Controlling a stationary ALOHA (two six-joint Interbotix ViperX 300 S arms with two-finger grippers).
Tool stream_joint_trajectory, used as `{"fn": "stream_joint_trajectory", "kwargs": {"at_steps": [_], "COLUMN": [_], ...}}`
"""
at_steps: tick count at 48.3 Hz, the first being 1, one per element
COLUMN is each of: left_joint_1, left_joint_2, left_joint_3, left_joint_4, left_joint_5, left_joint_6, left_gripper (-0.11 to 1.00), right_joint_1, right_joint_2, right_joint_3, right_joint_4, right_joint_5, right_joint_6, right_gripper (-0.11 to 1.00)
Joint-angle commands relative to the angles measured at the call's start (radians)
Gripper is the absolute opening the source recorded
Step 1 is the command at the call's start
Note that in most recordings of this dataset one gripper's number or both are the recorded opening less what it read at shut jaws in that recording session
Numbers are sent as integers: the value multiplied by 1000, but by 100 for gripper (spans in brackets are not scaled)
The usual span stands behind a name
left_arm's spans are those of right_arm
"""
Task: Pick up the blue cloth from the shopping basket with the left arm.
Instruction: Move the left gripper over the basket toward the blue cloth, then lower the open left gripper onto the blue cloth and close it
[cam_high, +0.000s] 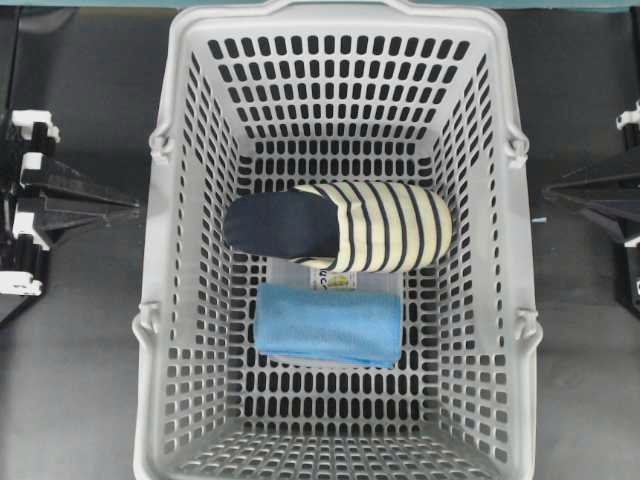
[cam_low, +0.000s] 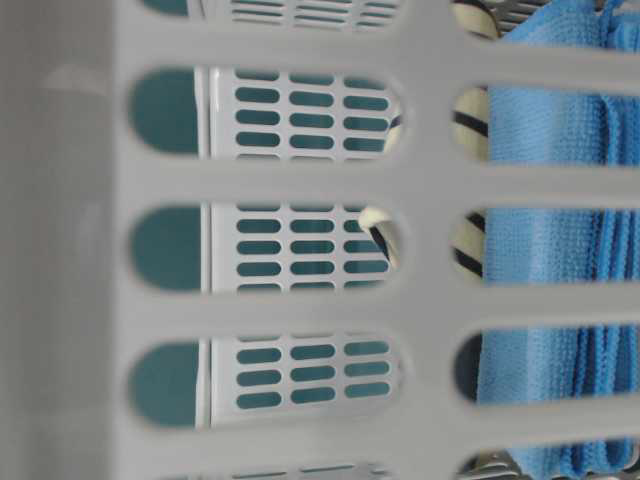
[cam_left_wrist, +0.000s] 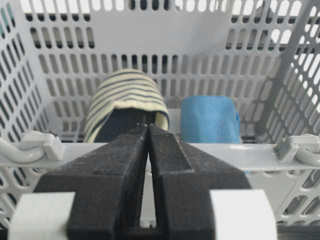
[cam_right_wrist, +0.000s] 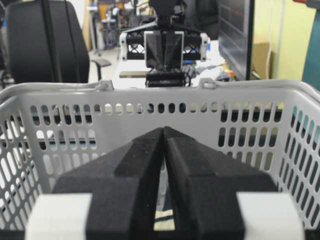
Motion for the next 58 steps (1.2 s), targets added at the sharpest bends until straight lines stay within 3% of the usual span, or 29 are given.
{"fn": "stream_joint_trajectory", "kwargs": {"at_steps": [1, 4, 8, 18, 32, 38, 45, 48, 51, 58], "left_joint_1": [-14, -23, -38, -75, -92, -97, -98, -98, -98, -104], "left_joint_2": [5, 12, 28, 117, 327, 416, 529, 575, 626, 744], "left_joint_3": [-52, -100, -170, -357, -574, -647, -736, -776, -819, -911], "left_joint_4": [41, 41, 41, 41, 41, 41, 41, 41, 41, 41], "left_joint_5": [52, 141, 261, 534, 690, 723, 802, 845, 887, 951], "left_joint_6": [-15, -29, -43, -46, -35, -43, -48, -44, -49, -49], "left_gripper": [6, 3, 0, 0, 0, 1, 1, 6, 18, 60], "right_joint_1": [0, 0, 0, 2, 2, 0, -2, -2, -3, -11], "right_joint_2": [12, 11, 9, 8, 5, 3, 2, 2, 2, 2], "right_joint_3": [-17, -18, -20, -41, -48, -48, -48, -48, -48, -44], "right_joint_4": [2, 12, 17, 17, 17, 15, 17, 15, 17, 15], "right_joint_5": [-5, 11, 49, 127, 225, 236, 238, 233, 232, 232], "right_joint_6": [5, 8, 20, 61, 63, 58, 60, 61, 60, 60], "right_gripper": [1, 7, 0, 0, 4, 20, 55, 69, 77, 78]}}
